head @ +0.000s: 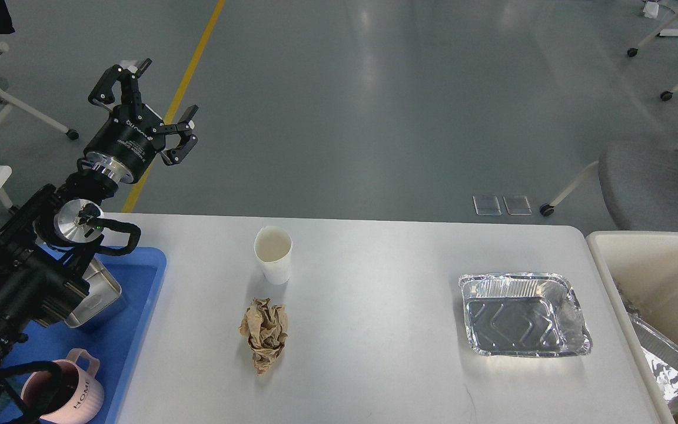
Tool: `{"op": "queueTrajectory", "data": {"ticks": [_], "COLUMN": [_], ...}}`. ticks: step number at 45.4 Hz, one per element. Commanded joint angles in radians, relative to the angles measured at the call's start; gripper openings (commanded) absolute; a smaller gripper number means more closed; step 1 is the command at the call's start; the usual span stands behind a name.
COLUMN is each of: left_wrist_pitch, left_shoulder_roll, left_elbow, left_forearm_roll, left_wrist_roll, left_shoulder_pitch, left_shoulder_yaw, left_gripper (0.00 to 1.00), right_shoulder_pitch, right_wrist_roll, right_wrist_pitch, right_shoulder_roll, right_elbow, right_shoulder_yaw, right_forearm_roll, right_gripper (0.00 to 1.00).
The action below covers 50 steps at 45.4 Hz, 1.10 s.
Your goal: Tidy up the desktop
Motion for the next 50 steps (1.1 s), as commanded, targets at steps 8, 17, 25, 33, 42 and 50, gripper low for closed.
{"op": "queueTrajectory", "data": {"ticks": [8, 17, 25, 33, 42, 50], "left_wrist_pitch": [0.003, 0.003, 0.003, 0.008, 0.023, 0.025], "left_shoulder_roll": [-0.012, -0.012, -0.012, -0.012, -0.020, -0.027], "left_elbow": [0.001, 0.001, 0.001, 0.001, -0.001, -0.001], "left_forearm_roll": [0.000, 0.002, 0.003, 0.003, 0.005, 0.008], "left_wrist_roll": [0.001, 0.003, 0.004, 0.004, 0.006, 0.008], "left_shoulder_pitch": [0.009, 0.012, 0.012, 0.012, 0.019, 0.024], "left_shoulder_yaw": [0.002, 0.002, 0.005, 0.019, 0.019, 0.019], "left_gripper": [0.97, 0.97, 0.97, 0.97, 0.97, 0.97], "right_shoulder_pitch": [0.033, 0.033, 0.021, 0.015, 0.010, 0.010], "right_wrist_roll": [-0.009, -0.040, -0.042, -0.043, -0.042, -0.034], "right_wrist_pitch": [-0.131, -0.297, -0.331, -0.349, -0.463, -0.524], "right_shoulder_roll": [-0.042, 0.072, 0.129, 0.208, 0.359, 0.460], "right_elbow": [-0.024, -0.117, -0.194, -0.208, -0.309, -0.404], "right_shoulder_yaw": [0.004, -0.004, -0.013, -0.035, -0.036, -0.035], "right_forearm_roll": [0.390, 0.744, 0.807, 0.791, 0.825, 0.885], "right_gripper": [0.99, 1.00, 1.00, 1.00, 1.00, 1.00]}}
